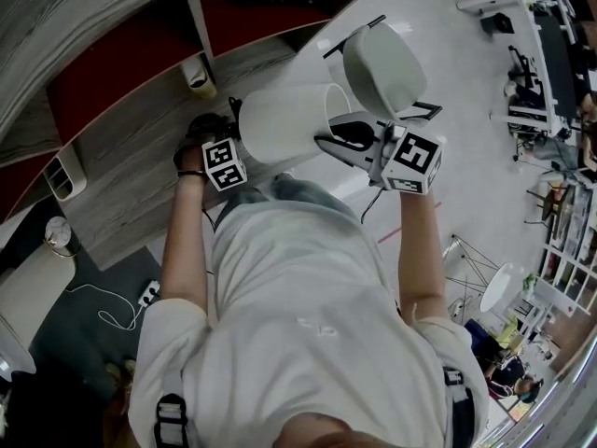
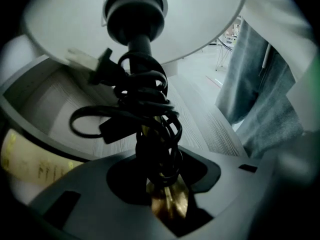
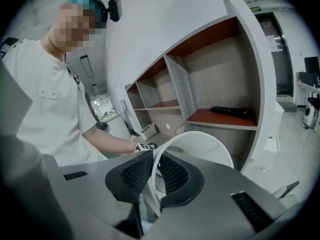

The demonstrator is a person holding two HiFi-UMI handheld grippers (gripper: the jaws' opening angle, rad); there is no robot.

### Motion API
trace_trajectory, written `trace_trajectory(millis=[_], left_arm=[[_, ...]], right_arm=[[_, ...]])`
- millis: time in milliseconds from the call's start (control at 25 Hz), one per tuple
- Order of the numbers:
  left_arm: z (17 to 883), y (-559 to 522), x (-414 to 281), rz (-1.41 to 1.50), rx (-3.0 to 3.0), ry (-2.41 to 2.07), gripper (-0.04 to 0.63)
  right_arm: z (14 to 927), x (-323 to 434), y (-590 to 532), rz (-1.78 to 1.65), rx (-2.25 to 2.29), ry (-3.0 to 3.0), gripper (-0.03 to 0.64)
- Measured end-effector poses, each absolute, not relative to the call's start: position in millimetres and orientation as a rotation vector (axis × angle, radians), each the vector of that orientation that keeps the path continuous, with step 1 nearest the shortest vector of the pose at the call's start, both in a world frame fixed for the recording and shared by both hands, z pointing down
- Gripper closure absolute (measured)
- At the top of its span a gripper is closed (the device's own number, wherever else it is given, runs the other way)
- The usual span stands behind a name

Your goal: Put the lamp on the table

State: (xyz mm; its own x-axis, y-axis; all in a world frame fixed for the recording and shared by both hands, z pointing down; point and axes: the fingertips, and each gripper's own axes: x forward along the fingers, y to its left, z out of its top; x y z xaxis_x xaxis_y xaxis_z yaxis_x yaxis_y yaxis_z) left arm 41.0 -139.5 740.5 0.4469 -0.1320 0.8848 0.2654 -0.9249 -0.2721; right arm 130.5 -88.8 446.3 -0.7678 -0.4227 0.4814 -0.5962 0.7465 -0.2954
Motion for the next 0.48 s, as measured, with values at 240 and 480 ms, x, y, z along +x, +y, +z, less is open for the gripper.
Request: trace_trajectory(millis=[240,480], left_arm=[[733.7,-142.1,13.9,-1.494,-2.347,-0.06,0.411],[711.9,-141.8,-1.7,-1.525,-2.284,0.012,0.402]], right_arm=[[447.9,128.4,-98.7,0.666,0.803,-2.521,0.555],[439.5,123.9,-109.2,0.706,0.778,-2.483,0.555]])
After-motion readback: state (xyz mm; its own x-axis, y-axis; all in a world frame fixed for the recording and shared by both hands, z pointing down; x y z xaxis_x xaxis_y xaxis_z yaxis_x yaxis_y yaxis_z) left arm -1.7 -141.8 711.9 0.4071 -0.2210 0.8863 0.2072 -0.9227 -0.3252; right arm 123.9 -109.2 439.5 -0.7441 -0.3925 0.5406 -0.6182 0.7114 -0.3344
